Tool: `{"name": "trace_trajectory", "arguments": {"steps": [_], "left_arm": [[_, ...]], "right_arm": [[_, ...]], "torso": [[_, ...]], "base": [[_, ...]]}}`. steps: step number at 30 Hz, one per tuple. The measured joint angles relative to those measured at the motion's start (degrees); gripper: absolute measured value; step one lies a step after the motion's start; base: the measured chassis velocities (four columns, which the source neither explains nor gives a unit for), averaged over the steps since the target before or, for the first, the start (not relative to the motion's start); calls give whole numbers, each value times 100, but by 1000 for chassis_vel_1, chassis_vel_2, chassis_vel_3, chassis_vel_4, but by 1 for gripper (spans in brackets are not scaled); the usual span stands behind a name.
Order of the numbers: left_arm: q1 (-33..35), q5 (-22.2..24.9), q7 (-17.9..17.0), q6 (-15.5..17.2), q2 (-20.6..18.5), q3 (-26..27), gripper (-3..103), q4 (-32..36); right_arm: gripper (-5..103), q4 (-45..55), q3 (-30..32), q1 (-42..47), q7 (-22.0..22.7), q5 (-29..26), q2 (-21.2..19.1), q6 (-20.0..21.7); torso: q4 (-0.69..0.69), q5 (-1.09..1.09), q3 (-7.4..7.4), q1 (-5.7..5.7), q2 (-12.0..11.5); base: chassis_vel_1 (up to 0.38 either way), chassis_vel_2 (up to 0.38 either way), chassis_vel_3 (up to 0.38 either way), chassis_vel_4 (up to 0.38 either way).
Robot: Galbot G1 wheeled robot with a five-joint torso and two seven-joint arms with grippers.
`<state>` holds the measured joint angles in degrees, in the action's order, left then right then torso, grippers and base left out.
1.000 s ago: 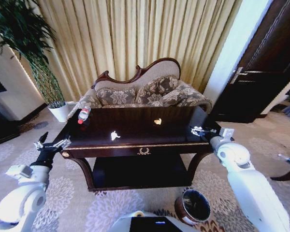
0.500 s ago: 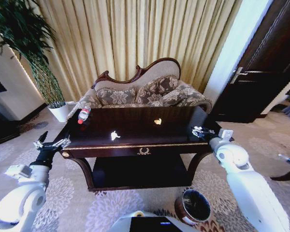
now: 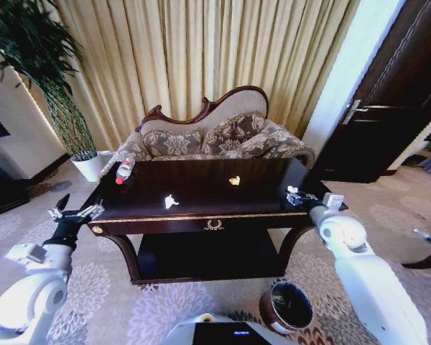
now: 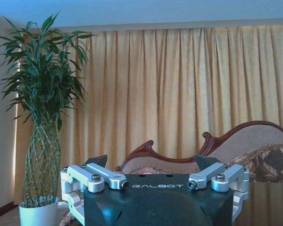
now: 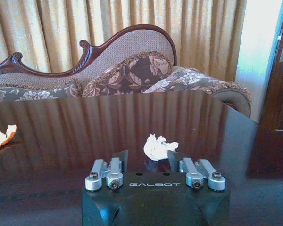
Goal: Move to the front of the table and place the trash on the table into the trash bin.
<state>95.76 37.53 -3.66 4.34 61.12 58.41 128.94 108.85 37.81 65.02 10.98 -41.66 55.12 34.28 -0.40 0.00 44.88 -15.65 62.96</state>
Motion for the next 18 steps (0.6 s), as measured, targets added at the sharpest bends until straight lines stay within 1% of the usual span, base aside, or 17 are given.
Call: {"name": "trace_trajectory", "arguments": {"steps": [1,2,5,6,7,9,10,11,12,13,14,18], "left_arm": [[0,1,2,-2,1,0,100,9],[0,1,2,-2,1,0,100,9],[-12,2,9,-4,-1,-4,100,18],[-12,2,9,-4,-1,-4,100,18],[-21,4,12,-5,-1,-9,100,23],[-21,4,13,-5,0,-10,100,24],[-21,4,25,-10,7,-15,100,33],[-21,4,49,-16,20,-18,100,39],[-21,4,49,-16,20,-18,100,39],[-19,3,62,-21,31,-19,100,41],[-17,2,70,-29,42,-19,100,45],[-12,0,76,-40,54,-19,100,54]], "right_arm": [[47,-8,-17,-18,19,3,7,-14],[47,-8,-17,-18,19,3,7,-14],[30,-16,-25,-33,45,3,10,-38],[30,-16,-25,-33,45,3,10,-38],[25,-17,-16,-22,46,4,6,-54],[25,-17,-14,-21,46,4,6,-55],[15,-16,4,-5,46,6,4,-66],[10,-16,22,11,46,6,4,-72],[10,-16,22,11,46,6,4,-72],[4,-12,35,27,45,6,3,-76],[2,4,52,49,44,11,1,-77],[1,36,93,82,6,34,-6,-77]], "torso": [[0,0,0,0,0],[0,0,0,0,0],[0,0,0,0,0],[0,0,0,0,0],[0,0,0,0,0],[0,0,0,0,0],[0,0,0,0,0],[0,0,0,0,0],[0,0,0,0,0],[0,0,0,0,0],[0,0,0,0,0],[0,0,0,0,0]], "base": [[0,0,0,0],[0,0,0,0],[0,0,0,0],[0,0,0,0],[0,0,0,0],[0,0,0,0],[0,0,0,0],[0,0,0,0],[0,0,0,0],[0,0,0,0],[0,0,0,0],[0,0,0,0]]}}
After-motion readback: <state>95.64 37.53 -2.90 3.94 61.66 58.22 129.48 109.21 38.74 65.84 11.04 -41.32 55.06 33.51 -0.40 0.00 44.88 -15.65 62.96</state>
